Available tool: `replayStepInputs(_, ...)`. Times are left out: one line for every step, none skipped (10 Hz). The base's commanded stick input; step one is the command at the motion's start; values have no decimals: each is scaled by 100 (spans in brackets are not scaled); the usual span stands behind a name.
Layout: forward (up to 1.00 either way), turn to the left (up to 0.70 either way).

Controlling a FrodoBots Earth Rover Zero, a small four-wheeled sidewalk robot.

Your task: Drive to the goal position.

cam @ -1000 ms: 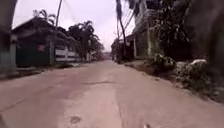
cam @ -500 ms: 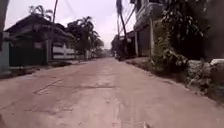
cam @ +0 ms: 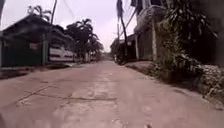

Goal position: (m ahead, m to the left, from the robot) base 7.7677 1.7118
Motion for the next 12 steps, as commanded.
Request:
replayStepInputs(100, 2)
replayStepInputs(100, 2)
replayStepInputs(100, 2)
replayStepInputs(100, 2)
replayStepInputs(100, 2)
replayStepInputs(100, 2)
replayStepInputs(100, 2)
replayStepInputs(100, 2)
replayStepInputs(100, 2)
replayStepInputs(100, 2)
replayStepInputs(100, 2)
replayStepInputs(100, 2)
